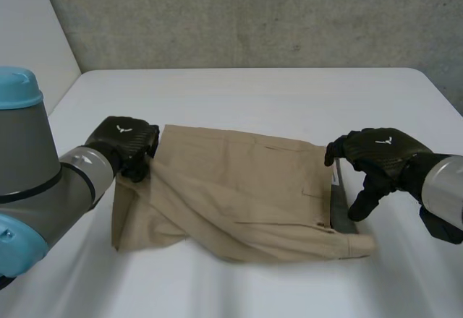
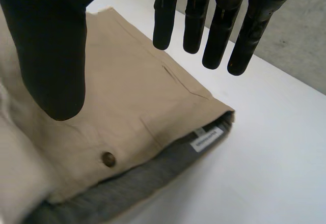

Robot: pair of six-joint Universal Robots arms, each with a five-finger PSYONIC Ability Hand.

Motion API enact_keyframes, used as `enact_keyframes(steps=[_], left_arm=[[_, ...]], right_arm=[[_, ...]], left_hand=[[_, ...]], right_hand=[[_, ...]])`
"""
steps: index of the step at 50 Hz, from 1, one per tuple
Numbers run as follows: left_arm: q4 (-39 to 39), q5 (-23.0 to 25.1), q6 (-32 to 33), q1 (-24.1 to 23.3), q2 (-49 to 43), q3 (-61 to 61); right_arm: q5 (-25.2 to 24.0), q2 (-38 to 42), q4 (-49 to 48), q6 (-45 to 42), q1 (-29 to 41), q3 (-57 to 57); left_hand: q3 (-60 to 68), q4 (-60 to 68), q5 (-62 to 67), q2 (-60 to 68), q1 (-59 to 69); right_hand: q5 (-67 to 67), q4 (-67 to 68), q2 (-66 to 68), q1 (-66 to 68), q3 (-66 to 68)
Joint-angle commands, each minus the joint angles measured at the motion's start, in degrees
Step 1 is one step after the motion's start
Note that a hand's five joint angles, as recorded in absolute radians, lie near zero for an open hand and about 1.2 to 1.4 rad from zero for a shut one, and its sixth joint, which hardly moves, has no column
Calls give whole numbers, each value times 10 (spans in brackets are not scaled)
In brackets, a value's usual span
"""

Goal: Fold the shorts.

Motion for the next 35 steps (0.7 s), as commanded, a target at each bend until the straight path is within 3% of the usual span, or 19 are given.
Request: enact_keyframes(steps=[1, 9, 16, 19, 20, 21, 30, 35], left_arm=[[1, 2, 0, -8, 5, -2], [1, 2, 0, -7, 0, -1], [1, 2, -1, 0, 0, -4], [1, 2, -1, 0, 0, -7], [1, 2, -1, 0, 0, -7], [1, 2, -1, 0, -1, -7], [53, 1, 5, 3, -54, 53], [89, -1, 6, 4, -120, 135]], right_arm=[[-26, -30, 92, -1, -1, -7], [-25, -31, 97, -5, 2, 33], [-16, -19, 42, -17, 6, 87], [-12, -7, 8, -25, 6, 100], [-8, -2, -20, -27, 6, 101], [-4, 0, -69, -19, 6, 96], [32, 59, -205, 24, 24, 2], [93, 180, -218, 24, 78, -129]], left_hand=[[117, 115, 135, 113, 165], [117, 115, 135, 113, 165], [117, 115, 135, 113, 165], [117, 115, 135, 113, 165], [117, 115, 135, 113, 165], [117, 115, 135, 113, 165], [117, 115, 135, 113, 165], [117, 115, 135, 113, 165]], right_hand=[[3, 4, -10, 27, -3], [5, 6, -8, 28, -2], [34, 35, 20, 57, 27], [189, 190, 176, 213, 183], [423, 424, 410, 447, 416], [550, 551, 536, 573, 543], [551, 552, 538, 574, 544], [551, 552, 538, 574, 544]])
